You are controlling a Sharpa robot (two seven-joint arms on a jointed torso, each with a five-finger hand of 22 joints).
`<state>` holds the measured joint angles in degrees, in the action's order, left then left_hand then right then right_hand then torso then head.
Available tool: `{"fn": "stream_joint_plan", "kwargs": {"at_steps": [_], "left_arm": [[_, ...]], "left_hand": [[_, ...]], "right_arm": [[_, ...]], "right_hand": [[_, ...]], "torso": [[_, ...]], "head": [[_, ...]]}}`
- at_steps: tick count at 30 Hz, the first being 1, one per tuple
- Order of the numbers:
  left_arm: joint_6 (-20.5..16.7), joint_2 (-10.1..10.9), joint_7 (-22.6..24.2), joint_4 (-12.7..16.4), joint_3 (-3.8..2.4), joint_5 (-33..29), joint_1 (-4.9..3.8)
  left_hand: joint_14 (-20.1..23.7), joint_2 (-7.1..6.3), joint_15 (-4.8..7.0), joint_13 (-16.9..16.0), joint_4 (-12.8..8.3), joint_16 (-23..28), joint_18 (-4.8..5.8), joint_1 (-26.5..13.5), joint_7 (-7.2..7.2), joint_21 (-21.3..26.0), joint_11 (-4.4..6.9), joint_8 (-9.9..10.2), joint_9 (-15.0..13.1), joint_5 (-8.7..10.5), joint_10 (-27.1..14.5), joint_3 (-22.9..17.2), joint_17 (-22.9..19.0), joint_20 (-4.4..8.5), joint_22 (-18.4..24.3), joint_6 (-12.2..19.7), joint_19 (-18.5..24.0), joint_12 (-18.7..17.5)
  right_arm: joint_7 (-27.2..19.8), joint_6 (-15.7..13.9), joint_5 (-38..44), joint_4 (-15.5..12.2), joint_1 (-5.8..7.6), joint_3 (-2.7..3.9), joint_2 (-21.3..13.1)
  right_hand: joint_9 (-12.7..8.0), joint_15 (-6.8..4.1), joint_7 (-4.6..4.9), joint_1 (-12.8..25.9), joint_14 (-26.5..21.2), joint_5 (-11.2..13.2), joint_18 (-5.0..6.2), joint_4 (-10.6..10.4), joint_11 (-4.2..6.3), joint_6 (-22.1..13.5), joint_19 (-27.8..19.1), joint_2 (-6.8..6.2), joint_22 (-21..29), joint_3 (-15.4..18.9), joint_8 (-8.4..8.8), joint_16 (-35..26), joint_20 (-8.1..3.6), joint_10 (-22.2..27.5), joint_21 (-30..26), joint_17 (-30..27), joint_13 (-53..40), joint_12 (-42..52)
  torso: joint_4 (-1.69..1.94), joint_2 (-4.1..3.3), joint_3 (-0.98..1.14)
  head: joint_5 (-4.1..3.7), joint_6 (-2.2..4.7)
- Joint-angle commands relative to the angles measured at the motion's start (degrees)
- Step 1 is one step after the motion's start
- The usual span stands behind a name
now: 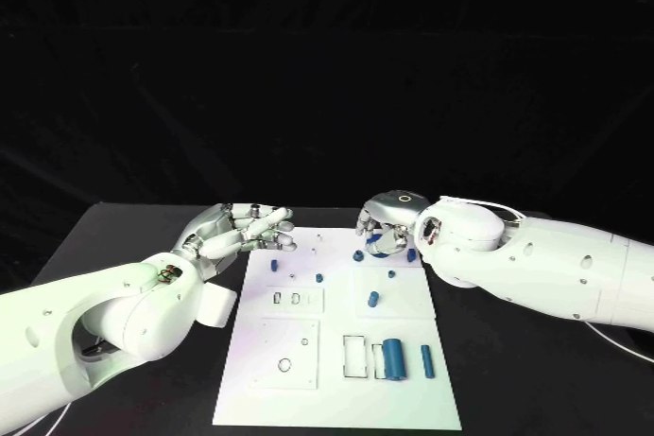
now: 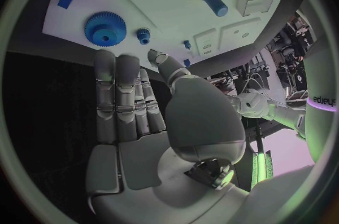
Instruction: Assemble the parts on the task board
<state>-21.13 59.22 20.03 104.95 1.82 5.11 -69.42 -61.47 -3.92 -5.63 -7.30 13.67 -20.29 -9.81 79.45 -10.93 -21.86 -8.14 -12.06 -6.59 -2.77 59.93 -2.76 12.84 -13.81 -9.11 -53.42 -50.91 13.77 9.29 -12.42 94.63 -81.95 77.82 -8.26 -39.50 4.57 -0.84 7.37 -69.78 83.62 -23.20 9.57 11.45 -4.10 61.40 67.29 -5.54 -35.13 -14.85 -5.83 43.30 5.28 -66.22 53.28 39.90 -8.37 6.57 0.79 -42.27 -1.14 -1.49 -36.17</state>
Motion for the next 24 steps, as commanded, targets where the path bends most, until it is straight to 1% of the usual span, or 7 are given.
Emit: {"fn": "stream_joint_plan", "kwargs": {"at_steps": [1,6,9,14,16,20,24], "left_arm": [[0.4,0.1,0.2,0.3,-0.08,-0.2,-0.23],[0.2,0.2,0.1,0.3,-0.1,-0.5,-0.33],[0.2,0.3,0.1,0.1,-0.12,-0.5,-0.41],[0.1,0.4,0.0,-0.1,-0.14,-0.6,-0.51],[0.0,0.4,0.0,-0.1,-0.15,-0.6,-0.53],[-0.1,0.5,-0.1,-0.1,-0.18,-0.7,-0.58],[-0.1,0.5,-0.1,-0.1,-0.22,-0.8,-0.61]], "left_hand": [[0.7,0.36,-0.17,0.1,0.0,0.5,-0.68,0.3,-0.45,0.0,-0.21,0.4,0.1,-0.06,-0.5,0.7,0.1,0.03,0.2,0.1,-0.2,-0.5],[1.2,0.5,-0.47,0.2,0.1,1.0,-0.64,0.3,-0.84,0.3,-0.56,0.9,0.2,-0.05,-1.0,1.1,0.2,-0.13,0.5,0.5,0.1,-0.9],[1.4,0.57,-0.58,0.2,0.2,1.2,-0.63,0.3,-0.97,0.5,-0.68,1.0,0.3,-0.05,-1.2,1.3,0.2,-0.21,0.6,0.7,0.3,-1.1],[1.6,0.64,-0.66,0.2,0.2,1.4,-0.62,0.3,-1.08,0.6,-0.77,1.2,0.3,-0.05,-1.3,1.5,0.2,-0.27,0.7,0.8,0.4,-1.2],[1.6,0.67,-0.69,0.2,0.2,1.5,-0.62,0.3,-1.12,0.7,-0.8,1.2,0.3,-0.05,-1.4,1.5,0.2,-0.29,0.7,0.8,0.5,-1.3],[1.6,0.69,-0.7,0.3,0.3,1.5,-0.62,0.3,-1.15,0.7,-0.82,1.2,0.3,-0.05,-1.4,1.5,0.2,-0.3,0.7,0.8,0.5,-1.3],[1.6,0.69,-0.7,0.3,0.3,1.5,-0.62,0.3,-1.15,0.7,-0.82,1.2,0.3,-0.05,-1.4,1.5,0.2,-0.3,0.7,0.8,0.5,-1.3]], "right_arm": [[1.5,1.5,3.4,0.3,-0.17,-0.02,0.4],[1.4,2.1,3.7,1.1,-0.39,-0.04,1.2],[1.4,2.8,3.8,1.6,-0.51,-0.06,1.6],[1.4,3.8,3.9,2.1,-0.68,-0.09,1.9],[1.3,4.1,3.9,2.3,-0.79,-0.1,2.1],[1.0,4.4,4.0,2.7,-1.04,-0.12,2.5],[0.7,4.6,3.9,3.1,-1.26,-0.13,2.9]], "right_hand": [[0.1,0.16,0.03,-0.4,1.3,-0.4,-1.26,-0.3,-0.1,0.2,1.7,-0.39,-5.1,-0.4,0.06,5.0,-0.02,0.7,3.8,4.8,-0.3,0.6],[0.1,0.25,0.16,-0.5,1.3,-0.3,-1.69,-0.7,-0.21,0.0,2.5,-0.71,-8.8,-0.9,0.24,8.9,0.05,1.5,6.6,8.5,-0.6,1.1],[0.1,0.35,0.23,-0.6,1.1,-0.1,-1.73,-0.9,-0.34,-0.2,2.4,-0.84,-9.4,-1.0,0.32,9.7,0.14,2.2,7.1,9.3,-0.7,1.1],[0.2,0.49,0.36,-0.8,1.3,-0.1,-2.09,-1.2,-0.52,0.0,3.1,-0.88,-12.3,-1.3,0.27,12.7,0.3,3.1,9.1,12.1,-0.8,1.4],[0.2,0.55,0.44,-0.9,1.4,-0.1,-2.25,-1.3,-0.56,0.1,3.4,-0.87,-13.6,-1.4,0.21,14.2,0.35,3.3,10.1,13.5,-0.9,1.6],[0.3,0.61,0.57,-1.0,1.5,-0.1,-2.37,-1.5,-0.65,0.3,3.7,-0.81,-14.6,-1.6,0.13,15.2,0.41,3.5,10.8,14.4,-1.0,1.7],[0.3,0.69,0.71,-1.1,1.7,-0.1,-2.59,-1.6,-0.72,0.6,4.2,-0.7,-16.3,-1.9,0.06,16.8,0.47,3.6,12.0,15.9,-1.0,1.9]], "torso": [[0.28,-0.62,0.1],[0.3,-0.96,0.2],[0.39,-1.16,0.21],[0.53,-1.39,0.24],[0.54,-1.51,0.24],[0.57,-1.61,0.19],[0.62,-1.71,0.23]], "head": [[-0.06,0.0],[-0.06,0.19],[-0.08,0.16],[-0.07,0.05],[-0.14,0.08],[-0.2,0.14],[-0.12,0.12]]}}
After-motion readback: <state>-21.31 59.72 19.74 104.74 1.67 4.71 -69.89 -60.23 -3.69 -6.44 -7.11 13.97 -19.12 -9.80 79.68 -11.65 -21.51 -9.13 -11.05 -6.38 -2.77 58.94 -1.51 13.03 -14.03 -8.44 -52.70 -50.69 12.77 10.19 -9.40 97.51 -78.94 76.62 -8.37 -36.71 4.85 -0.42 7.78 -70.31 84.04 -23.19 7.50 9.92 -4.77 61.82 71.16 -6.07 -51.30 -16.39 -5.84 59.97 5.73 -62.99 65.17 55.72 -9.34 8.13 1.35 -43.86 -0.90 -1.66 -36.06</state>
